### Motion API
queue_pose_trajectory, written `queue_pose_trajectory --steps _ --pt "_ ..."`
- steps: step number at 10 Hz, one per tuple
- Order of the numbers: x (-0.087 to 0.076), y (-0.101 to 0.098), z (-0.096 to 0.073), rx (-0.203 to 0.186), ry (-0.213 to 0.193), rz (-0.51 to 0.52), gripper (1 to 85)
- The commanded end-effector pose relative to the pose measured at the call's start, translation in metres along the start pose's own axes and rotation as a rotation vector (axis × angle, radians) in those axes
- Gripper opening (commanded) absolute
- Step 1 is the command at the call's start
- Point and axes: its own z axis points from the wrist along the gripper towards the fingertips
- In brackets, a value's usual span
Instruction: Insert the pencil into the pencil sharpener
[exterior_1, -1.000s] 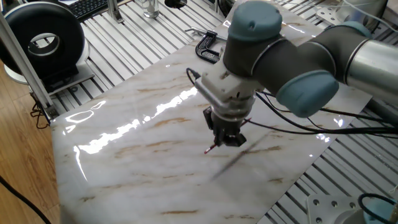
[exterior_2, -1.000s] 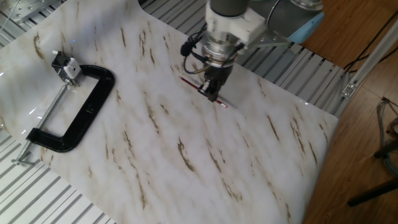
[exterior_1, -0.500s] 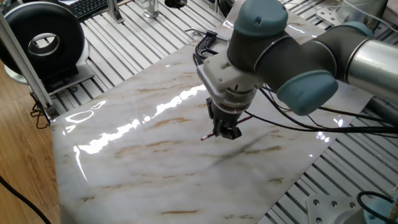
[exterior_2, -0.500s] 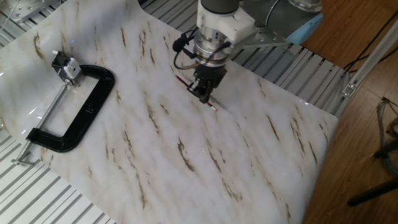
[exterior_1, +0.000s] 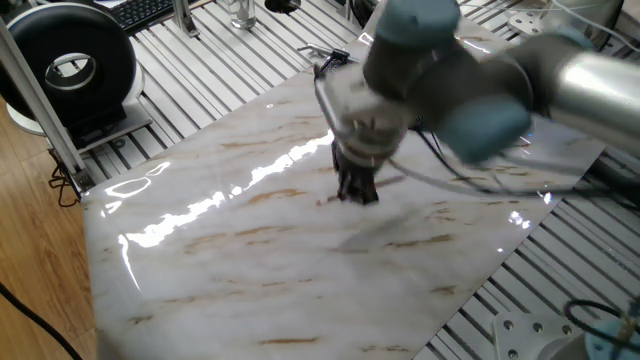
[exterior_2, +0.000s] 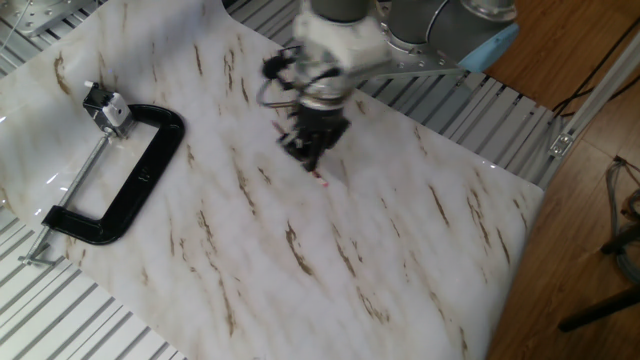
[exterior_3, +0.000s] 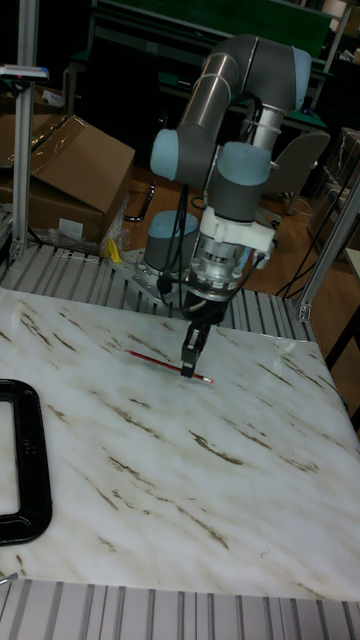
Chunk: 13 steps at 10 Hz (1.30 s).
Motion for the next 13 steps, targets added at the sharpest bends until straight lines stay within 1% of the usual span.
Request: queue_pose_trajectory --steps 1,3,4,5,6,7,8,9,10,11,12,13 --pt "0.025 -0.058 -0.009 -0.062 -0.059 -0.126 1.0" --pt "0.038 -0.075 -0.010 -0.064 -0.094 -0.196 1.0" --pt "0.043 -0.077 -0.011 -0.066 -0.097 -0.206 1.0" --pt "0.045 -0.077 -0.012 -0.062 -0.087 -0.215 1.0" --pt "0.039 -0.072 -0.011 -0.067 -0.089 -0.201 1.0" --pt "0.028 -0.064 -0.009 -0.069 -0.093 -0.190 1.0" --pt "0.015 -0.047 -0.007 -0.073 -0.084 -0.177 1.0" --pt "-0.001 -0.018 -0.009 -0.080 -0.070 -0.155 1.0" --pt "-0.023 0.010 -0.010 -0.091 -0.082 -0.130 1.0" --pt "-0.045 0.035 -0.006 -0.105 -0.121 -0.117 1.0" --pt "-0.053 0.052 0.000 -0.111 -0.138 -0.145 1.0" --pt "-0.036 0.056 0.003 -0.114 -0.076 -0.218 1.0"
